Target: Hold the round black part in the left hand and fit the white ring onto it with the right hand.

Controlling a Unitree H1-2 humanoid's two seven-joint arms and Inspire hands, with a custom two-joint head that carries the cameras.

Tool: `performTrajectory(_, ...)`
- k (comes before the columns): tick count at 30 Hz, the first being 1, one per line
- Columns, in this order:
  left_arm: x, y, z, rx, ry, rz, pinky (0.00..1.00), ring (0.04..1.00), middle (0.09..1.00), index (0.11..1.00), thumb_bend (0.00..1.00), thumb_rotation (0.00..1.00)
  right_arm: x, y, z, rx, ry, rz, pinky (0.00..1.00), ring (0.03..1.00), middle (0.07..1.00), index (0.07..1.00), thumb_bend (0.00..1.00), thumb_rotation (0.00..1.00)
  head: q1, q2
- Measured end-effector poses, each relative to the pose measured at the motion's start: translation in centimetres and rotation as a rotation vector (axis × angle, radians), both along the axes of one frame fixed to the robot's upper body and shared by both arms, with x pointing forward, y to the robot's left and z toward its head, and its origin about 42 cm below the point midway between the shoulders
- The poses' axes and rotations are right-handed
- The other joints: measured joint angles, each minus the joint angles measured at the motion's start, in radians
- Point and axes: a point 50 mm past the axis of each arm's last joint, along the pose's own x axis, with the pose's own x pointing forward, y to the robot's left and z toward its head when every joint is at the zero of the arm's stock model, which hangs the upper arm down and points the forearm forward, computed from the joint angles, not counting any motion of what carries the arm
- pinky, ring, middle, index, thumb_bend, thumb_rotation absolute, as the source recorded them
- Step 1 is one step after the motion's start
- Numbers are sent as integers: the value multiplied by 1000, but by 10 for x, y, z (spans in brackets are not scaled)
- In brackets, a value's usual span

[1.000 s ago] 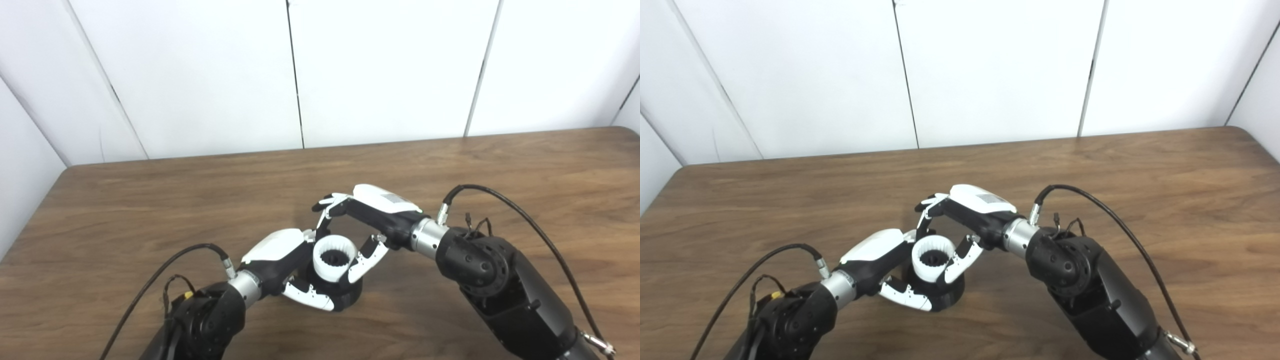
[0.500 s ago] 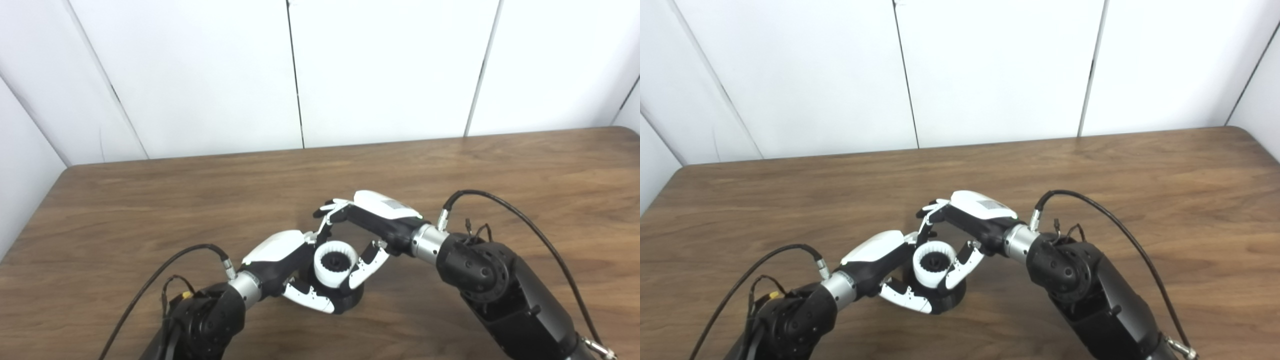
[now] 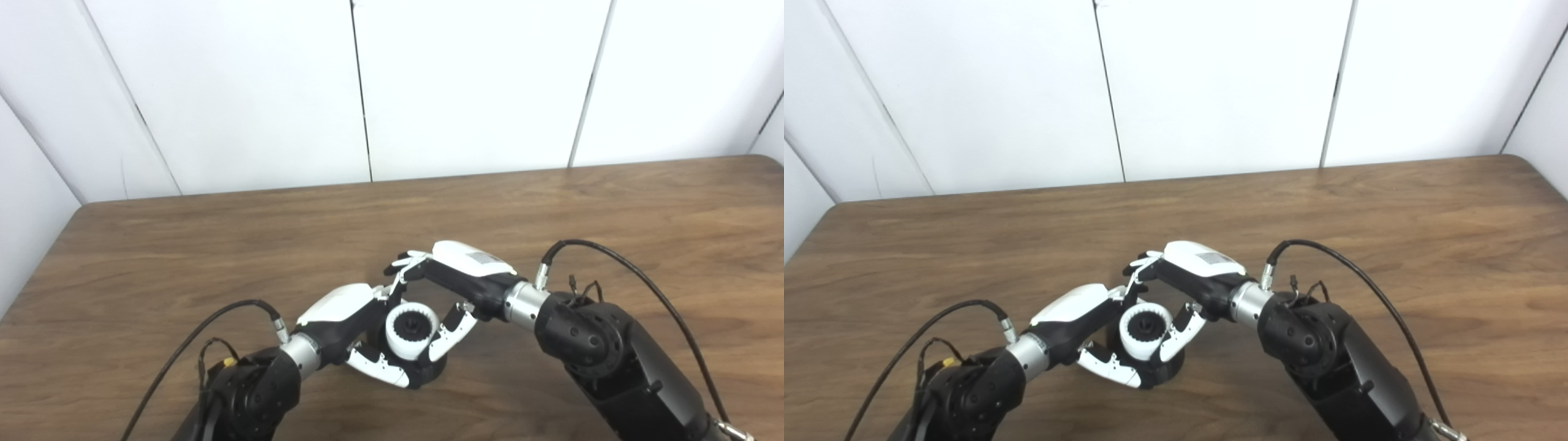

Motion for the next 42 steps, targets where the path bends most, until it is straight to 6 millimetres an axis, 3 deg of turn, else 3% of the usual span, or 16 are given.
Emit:
performTrajectory(14,1,1,0,-6,7,2,981,1000,1000,791,963,439,-1,1,-1,-12,9,15,860,934,893,751,1000,396,0,-2)
performTrajectory(22,1,1,1,-7,6,3,988,1000,1000,798,975,459,-1,0,-1,-7,12,15,846,930,906,771,1000,401,0,-2)
performTrajectory(31,1,0,0,-8,13,8,989,1000,1000,795,953,407,2,-6,3,53,32,2,821,928,919,795,1000,384,5,-6)
performTrajectory(42,1,2,1,-10,13,17,978,1000,1000,836,1000,389,5,-15,9,128,77,-33,797,932,935,841,1000,394,3,-9)
